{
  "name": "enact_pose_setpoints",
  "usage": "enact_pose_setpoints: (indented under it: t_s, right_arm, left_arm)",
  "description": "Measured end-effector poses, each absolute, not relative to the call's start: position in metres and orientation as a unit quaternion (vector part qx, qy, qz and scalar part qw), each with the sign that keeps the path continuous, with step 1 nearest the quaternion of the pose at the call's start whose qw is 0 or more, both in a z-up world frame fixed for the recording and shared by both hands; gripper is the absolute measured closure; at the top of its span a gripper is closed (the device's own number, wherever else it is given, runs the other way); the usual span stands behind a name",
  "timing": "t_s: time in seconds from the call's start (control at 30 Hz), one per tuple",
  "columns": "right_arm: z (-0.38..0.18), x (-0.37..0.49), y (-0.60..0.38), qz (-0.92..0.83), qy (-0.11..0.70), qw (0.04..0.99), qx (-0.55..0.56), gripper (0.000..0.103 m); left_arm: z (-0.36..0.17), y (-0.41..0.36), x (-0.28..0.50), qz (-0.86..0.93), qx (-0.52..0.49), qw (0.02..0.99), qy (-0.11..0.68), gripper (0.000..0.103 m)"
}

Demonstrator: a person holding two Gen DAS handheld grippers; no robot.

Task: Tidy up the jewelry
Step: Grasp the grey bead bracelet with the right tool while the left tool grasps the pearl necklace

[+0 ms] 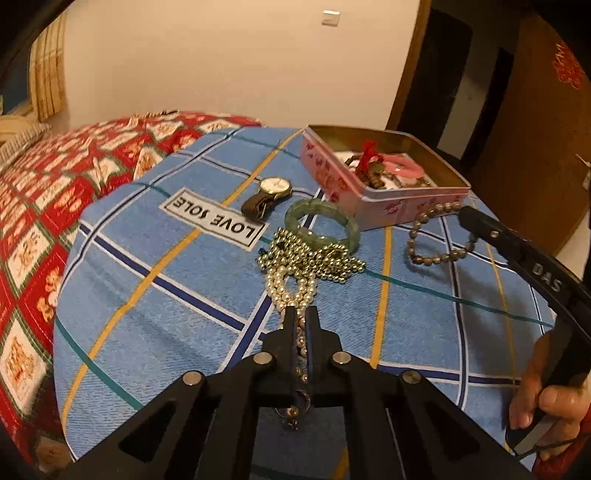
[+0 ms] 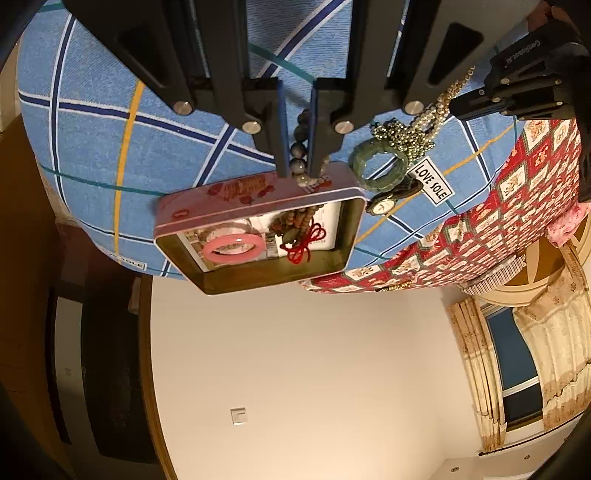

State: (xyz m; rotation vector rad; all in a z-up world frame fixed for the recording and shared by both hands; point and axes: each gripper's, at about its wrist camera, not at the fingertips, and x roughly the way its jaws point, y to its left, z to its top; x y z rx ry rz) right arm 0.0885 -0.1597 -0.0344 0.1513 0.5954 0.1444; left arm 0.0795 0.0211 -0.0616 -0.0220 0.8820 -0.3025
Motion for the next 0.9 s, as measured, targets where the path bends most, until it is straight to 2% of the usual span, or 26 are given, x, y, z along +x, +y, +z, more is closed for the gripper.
enact_pose_setpoints:
  t_s: [0.07,0.13,0.2,0.3,0.37,0.4,0.43,0.6,0.7,0.73,0.9]
  right_arm:
    - [-0.035,0.089,-0.160,0.071,0.295,0.950,0.076,0.091]
    - [-0.036,0.090,-0.160,0.072,0.296,0.949,0.077,0.091]
    - [-0.036,0.090,-0.161,0.071,0.297,0.949,0.078,0.091]
    - [-0.036,0.089,-0.162,0.071,0.297,0.949,0.079,0.091]
    - [-0.036,0.089,-0.162,0.071,0.299,0.948,0.079,0.091]
    - [-0.036,0.089,-0.162,0.071,0.299,0.948,0.079,0.091]
    - [-0.037,0.089,-0.162,0.071,0.299,0.948,0.079,0.091]
    - [-0.037,0.090,-0.162,0.070,0.300,0.948,0.082,0.091]
    - [-0.037,0.089,-0.163,0.066,0.295,0.949,0.083,0.091]
    - [-0.036,0.087,-0.163,0.065,0.291,0.951,0.083,0.091]
    - [-0.031,0.082,-0.162,0.061,0.276,0.956,0.076,0.091]
  left_arm:
    - [-0.065,0.019,0.084,-0.150,-0.015,0.888,0.436,0.081]
    - [-0.069,0.019,0.087,-0.147,-0.020,0.883,0.446,0.048]
    - [-0.070,0.021,0.087,-0.151,-0.034,0.881,0.448,0.044]
    - [-0.070,0.022,0.087,-0.152,-0.039,0.881,0.447,0.044]
    - [-0.070,0.021,0.087,-0.147,-0.036,0.882,0.447,0.053]
    - [-0.070,0.021,0.087,-0.140,-0.029,0.883,0.447,0.074]
    - [-0.070,0.020,0.088,-0.137,-0.022,0.883,0.449,0.083]
    - [-0.070,0.022,0.088,-0.139,-0.018,0.883,0.449,0.087]
    - [-0.065,0.028,0.083,-0.138,-0.032,0.889,0.435,0.092]
    - [-0.063,0.030,0.081,-0.137,-0.037,0.893,0.428,0.098]
    - [-0.047,0.034,0.066,-0.138,-0.027,0.913,0.382,0.098]
